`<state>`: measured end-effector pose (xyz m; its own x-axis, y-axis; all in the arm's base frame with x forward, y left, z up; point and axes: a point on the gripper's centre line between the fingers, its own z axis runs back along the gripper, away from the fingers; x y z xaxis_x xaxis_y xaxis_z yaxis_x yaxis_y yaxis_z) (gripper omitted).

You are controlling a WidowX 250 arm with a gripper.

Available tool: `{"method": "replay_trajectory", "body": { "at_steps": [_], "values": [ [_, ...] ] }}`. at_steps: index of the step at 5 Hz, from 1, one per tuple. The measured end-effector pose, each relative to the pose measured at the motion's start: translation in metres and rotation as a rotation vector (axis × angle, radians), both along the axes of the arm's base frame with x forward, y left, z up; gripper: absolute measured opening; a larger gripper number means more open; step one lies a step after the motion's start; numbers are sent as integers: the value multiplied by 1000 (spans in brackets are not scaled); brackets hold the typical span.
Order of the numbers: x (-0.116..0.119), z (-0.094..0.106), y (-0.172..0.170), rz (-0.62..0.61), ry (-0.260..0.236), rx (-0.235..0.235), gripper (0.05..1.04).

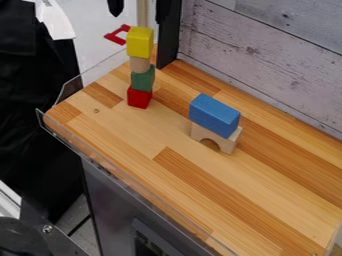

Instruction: Take the yellow cube and put it on the blue rectangle

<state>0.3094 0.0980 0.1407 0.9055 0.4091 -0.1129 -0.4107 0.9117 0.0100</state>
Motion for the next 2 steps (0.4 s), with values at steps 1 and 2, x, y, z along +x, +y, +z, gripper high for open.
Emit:
{"method": "replay_trajectory", "body": {
  "at_steps": [1, 2],
  "values": [
    [-2, -12, -1, 0, 37, -12, 999],
    [-6, -20, 0, 21, 47, -34, 999]
  ]
}}
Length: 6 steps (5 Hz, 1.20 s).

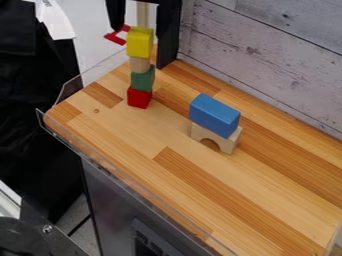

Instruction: Take the yellow cube and put it on the blue rectangle

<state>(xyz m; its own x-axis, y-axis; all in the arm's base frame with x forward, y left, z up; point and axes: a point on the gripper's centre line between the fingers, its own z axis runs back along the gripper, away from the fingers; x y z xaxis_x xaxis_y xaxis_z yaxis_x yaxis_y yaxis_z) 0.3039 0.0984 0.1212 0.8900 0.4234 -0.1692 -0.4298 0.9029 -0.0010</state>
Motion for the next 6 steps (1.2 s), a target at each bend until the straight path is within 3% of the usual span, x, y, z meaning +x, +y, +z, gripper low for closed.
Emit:
{"method": "replay_trajectory", "body": {
  "at_steps": [2, 3, 4, 5, 6],
  "values": [
    [-3, -4, 2, 35, 3, -7, 999],
    [-5, -9, 4, 52, -2, -21, 950],
    [-3, -10, 4, 63, -14, -24, 686],
    [-3, -11, 5, 70, -15, -22, 533],
    [-3, -10, 5, 79, -12, -20, 532]
  ]
}}
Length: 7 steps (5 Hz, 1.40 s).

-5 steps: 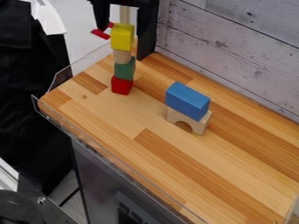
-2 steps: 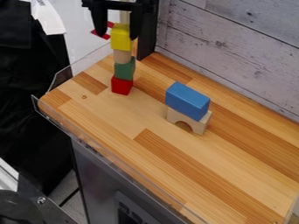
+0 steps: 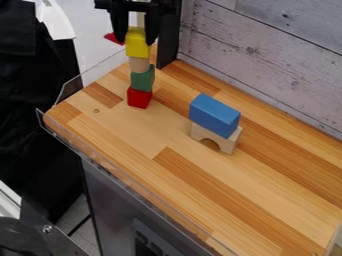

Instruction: Take the yellow cube and put it on the blue rectangle

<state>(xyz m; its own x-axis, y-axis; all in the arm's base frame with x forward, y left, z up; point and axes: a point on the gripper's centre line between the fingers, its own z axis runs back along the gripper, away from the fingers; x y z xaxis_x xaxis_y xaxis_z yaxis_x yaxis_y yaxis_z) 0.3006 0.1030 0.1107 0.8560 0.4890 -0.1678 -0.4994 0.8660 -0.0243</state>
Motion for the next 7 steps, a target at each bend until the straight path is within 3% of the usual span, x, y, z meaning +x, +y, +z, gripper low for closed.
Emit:
{"method": "replay_trajectory", "body": {
  "at_steps": [1, 2, 3, 4, 5, 7],
  "values": [
    [-3, 24, -4, -29, -7, 25, 532],
    [-4, 56, -20, -100, -54, 48, 532],
    [-5, 63, -31, -171, -68, 25, 532],
    [-7, 57, -44, -236, -51, 6, 532],
    [-13, 38, -63, -296, -26, -44, 532],
    [-13, 25, -105, -435, -20, -38, 532]
  ]
}}
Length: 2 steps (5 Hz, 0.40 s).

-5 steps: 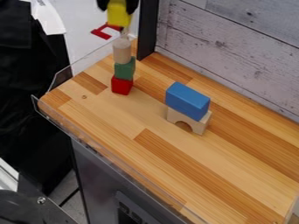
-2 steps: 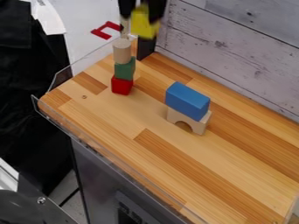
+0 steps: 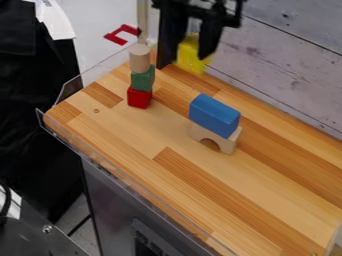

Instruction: Take the yellow cube and put it on the blue rectangle

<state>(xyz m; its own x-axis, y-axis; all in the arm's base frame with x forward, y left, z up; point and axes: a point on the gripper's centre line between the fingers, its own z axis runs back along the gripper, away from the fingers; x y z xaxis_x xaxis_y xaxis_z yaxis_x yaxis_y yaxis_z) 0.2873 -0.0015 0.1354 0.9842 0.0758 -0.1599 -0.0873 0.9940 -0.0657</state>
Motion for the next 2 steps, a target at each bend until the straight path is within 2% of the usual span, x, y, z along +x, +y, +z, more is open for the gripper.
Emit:
{"method": "replay_trajectory", "body": {
  "at_steps": [1, 2],
  "values": [
    [2, -7, -12, -35, 7, 11, 532],
    [4, -23, -23, -70, 41, 14, 532]
  ]
}}
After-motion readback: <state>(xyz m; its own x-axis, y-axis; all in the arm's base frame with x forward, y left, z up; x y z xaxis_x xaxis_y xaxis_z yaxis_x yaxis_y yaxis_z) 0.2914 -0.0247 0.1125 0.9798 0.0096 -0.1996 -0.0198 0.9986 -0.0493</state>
